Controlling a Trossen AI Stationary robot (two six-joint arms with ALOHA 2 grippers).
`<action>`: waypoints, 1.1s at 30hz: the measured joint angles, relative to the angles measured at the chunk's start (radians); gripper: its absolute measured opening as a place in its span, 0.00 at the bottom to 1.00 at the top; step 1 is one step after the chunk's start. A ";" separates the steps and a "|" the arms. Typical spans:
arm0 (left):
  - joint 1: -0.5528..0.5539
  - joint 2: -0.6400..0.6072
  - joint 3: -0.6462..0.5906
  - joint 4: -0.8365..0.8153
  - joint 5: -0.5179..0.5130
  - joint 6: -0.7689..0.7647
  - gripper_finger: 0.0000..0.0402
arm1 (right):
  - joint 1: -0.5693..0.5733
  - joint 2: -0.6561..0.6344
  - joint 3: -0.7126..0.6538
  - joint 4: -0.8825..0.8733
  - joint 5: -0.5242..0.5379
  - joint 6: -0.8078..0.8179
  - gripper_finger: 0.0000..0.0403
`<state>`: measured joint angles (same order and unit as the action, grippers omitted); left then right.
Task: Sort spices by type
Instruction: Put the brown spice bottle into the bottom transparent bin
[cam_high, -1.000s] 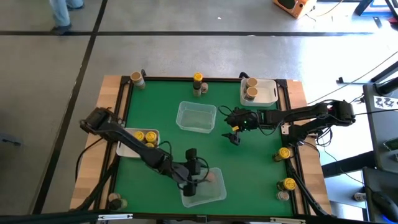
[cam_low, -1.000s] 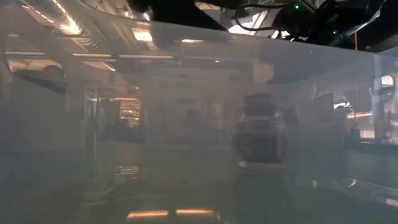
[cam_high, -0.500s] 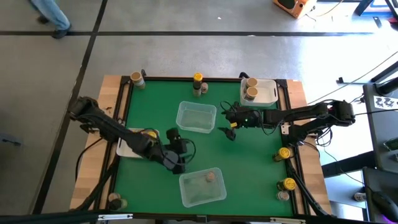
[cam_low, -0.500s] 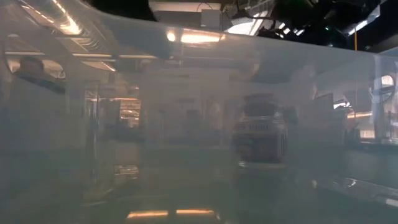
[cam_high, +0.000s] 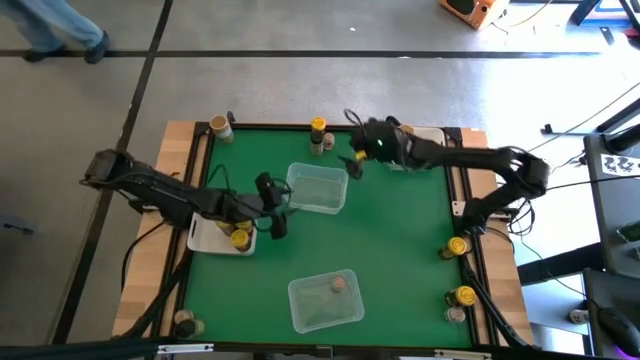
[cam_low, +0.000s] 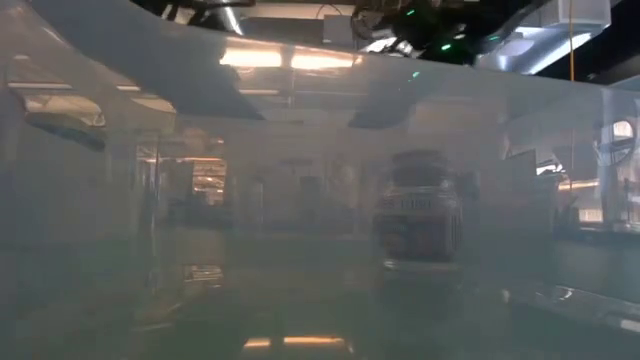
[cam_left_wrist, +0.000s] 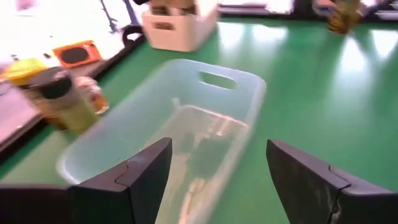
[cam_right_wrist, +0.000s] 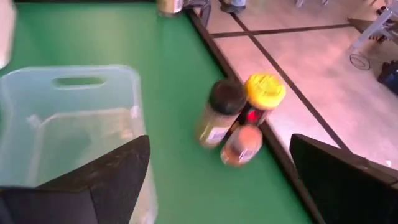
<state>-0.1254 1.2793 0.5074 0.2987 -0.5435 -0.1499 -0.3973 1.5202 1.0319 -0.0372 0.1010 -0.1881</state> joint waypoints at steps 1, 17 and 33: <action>0.022 0.000 -0.020 0.058 0.001 0.005 0.65 | -0.029 0.036 0.041 -0.017 -0.018 -0.009 0.96; 0.152 0.007 -0.070 0.169 0.080 0.132 0.65 | -0.274 0.513 0.440 -0.237 -0.327 -0.085 0.96; 0.181 0.007 -0.070 0.168 0.081 0.149 0.65 | -0.271 0.578 0.439 -0.120 -0.326 -0.131 0.96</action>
<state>0.0559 1.2865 0.4377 0.4667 -0.4622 -0.0010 -0.6682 2.0980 1.4708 -0.1574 -0.2253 -0.3194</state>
